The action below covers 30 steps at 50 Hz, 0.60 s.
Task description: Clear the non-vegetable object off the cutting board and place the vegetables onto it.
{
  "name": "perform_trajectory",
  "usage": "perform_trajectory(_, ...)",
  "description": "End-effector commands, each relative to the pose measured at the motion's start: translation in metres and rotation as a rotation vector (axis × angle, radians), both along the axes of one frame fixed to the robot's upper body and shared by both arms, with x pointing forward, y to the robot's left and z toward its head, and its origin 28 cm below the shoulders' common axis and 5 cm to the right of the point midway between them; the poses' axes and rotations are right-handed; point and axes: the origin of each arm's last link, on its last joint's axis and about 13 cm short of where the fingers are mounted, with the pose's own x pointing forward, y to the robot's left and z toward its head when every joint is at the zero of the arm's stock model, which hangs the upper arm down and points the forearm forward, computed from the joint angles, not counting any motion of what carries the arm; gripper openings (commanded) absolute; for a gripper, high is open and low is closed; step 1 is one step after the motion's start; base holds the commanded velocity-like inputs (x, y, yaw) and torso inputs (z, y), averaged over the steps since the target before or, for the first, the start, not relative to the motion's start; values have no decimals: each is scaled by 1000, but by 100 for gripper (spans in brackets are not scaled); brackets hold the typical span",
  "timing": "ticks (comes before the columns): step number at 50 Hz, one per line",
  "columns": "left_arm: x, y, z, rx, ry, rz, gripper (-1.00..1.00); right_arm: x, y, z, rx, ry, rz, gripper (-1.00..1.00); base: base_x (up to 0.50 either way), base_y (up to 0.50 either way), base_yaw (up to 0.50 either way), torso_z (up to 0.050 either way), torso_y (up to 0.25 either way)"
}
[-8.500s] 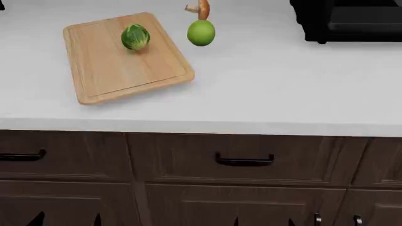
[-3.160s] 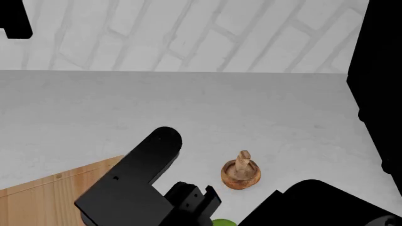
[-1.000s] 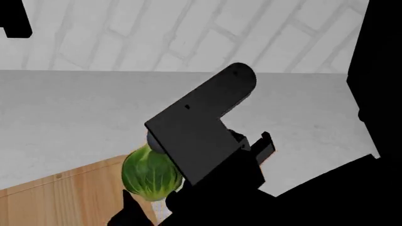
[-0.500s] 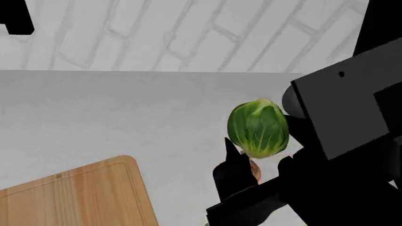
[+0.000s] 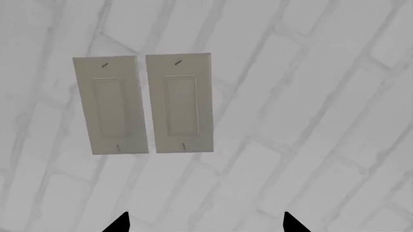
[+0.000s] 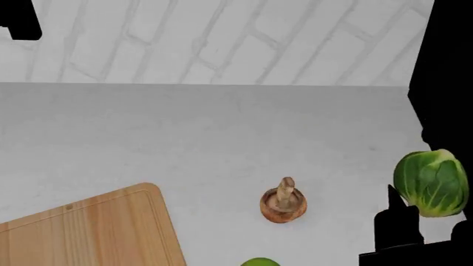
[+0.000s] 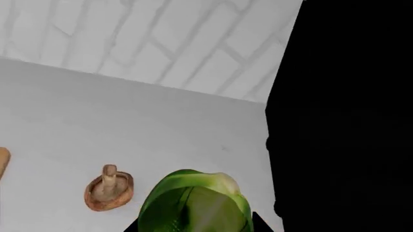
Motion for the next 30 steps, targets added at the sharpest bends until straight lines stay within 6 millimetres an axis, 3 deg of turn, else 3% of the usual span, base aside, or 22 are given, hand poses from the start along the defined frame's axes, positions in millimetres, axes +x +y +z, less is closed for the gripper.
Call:
perform_trajectory(1,0,-3,2,-36,-22,-60,100,-4,-15,-17,0,3,-66,-100,0,0,0,0,0)
perform_trajectory(30,-1,-2,5,-38,-27,-53,100,6,-22,-69,62,131,-102,-100,0,0,0,0,0)
